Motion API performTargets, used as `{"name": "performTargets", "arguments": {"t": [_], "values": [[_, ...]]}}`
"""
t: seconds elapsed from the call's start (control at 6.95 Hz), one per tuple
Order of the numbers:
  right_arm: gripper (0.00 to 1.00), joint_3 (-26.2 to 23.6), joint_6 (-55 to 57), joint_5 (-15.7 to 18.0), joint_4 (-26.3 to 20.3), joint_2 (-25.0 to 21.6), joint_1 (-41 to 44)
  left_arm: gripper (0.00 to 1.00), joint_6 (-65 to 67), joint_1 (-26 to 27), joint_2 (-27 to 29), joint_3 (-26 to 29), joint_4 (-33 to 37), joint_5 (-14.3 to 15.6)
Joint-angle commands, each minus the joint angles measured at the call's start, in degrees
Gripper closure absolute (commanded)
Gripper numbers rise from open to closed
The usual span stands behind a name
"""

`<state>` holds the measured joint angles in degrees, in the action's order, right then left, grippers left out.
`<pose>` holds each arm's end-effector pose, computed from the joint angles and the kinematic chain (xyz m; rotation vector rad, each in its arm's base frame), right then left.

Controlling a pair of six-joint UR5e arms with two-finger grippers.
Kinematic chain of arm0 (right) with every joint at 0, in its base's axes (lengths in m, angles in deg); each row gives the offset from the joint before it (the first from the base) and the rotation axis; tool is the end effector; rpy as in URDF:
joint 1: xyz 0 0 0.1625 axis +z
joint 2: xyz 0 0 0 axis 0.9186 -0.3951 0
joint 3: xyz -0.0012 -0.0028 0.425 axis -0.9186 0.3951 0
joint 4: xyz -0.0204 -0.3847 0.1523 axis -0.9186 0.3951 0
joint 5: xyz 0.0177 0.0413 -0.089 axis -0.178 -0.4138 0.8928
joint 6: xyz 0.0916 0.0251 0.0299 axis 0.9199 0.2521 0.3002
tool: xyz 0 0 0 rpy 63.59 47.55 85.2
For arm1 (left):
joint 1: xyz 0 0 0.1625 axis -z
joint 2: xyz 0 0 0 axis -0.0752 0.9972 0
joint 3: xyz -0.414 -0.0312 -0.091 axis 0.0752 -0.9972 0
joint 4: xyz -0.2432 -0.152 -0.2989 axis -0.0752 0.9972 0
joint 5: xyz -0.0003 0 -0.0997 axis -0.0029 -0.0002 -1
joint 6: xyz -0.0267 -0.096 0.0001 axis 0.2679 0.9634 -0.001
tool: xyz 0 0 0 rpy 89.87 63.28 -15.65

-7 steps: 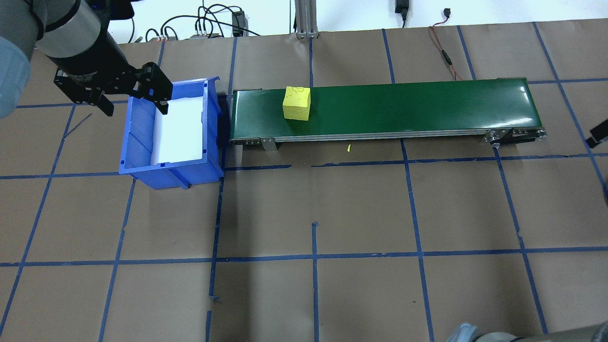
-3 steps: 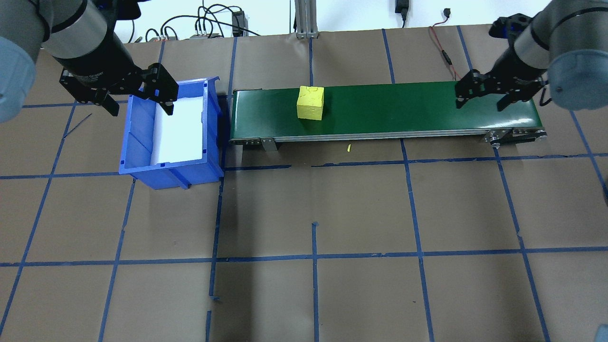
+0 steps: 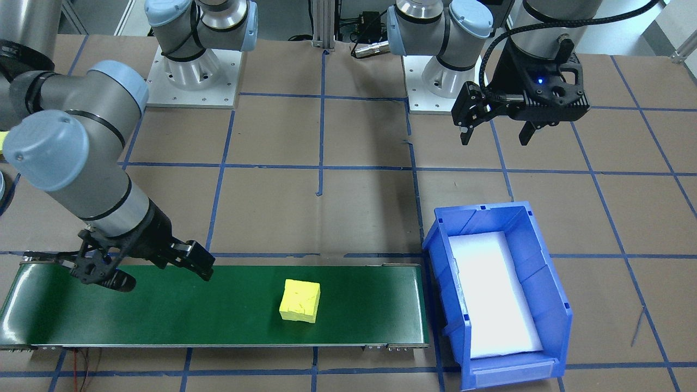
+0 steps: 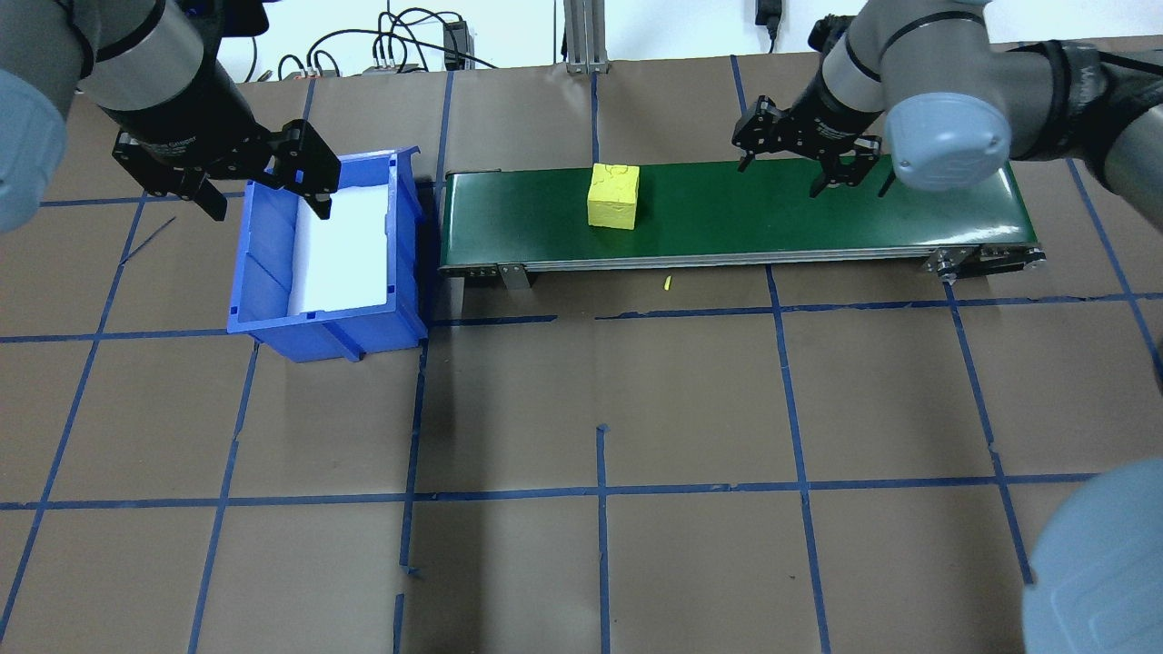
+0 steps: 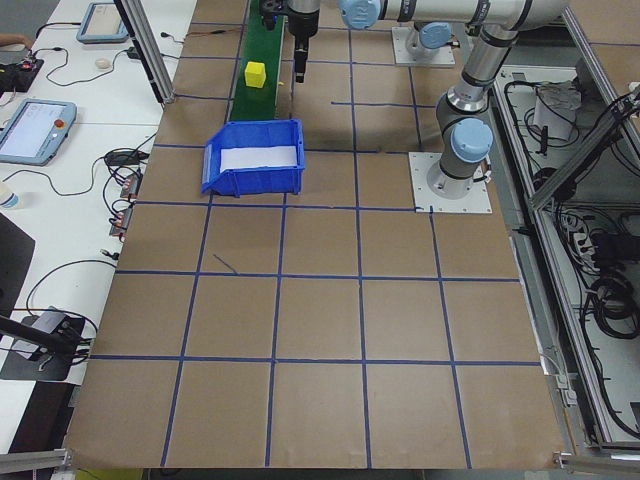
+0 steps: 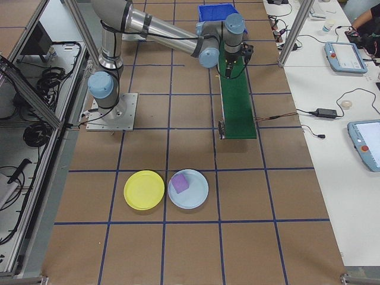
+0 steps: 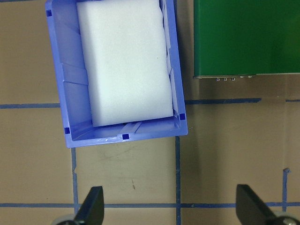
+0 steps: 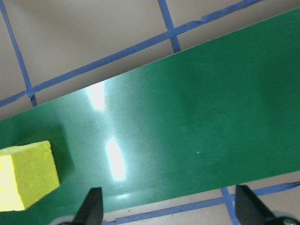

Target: Move block left to right into plate

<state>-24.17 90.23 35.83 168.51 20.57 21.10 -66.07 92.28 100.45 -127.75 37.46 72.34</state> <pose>0.1307 -0.6323 0.3287 0.5138 2.8619 -0.1300 -0.1122 -0.4889 0.5052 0.0225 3.0982 -0.1100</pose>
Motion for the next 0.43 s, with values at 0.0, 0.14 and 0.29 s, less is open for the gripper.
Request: {"name": "performTargets", "arguments": {"t": [0.0, 0.14, 0.29], "values": [[0.01, 1.97, 7.82, -3.34, 0.29, 1.88, 1.38, 0.0, 0.13, 0.01, -0.03, 0.03, 0.0, 0.01], [0.01, 1.79, 8.37, -4.41, 0.29, 2.58, 1.38, 0.0, 0.22, 0.01, -0.03, -0.06, 0.0, 0.01], [0.01, 1.53, 8.38, -4.42, 0.2, 2.67, 1.47, 0.0, 0.22, 0.01, -0.03, -0.06, 0.0, 0.01]]}}
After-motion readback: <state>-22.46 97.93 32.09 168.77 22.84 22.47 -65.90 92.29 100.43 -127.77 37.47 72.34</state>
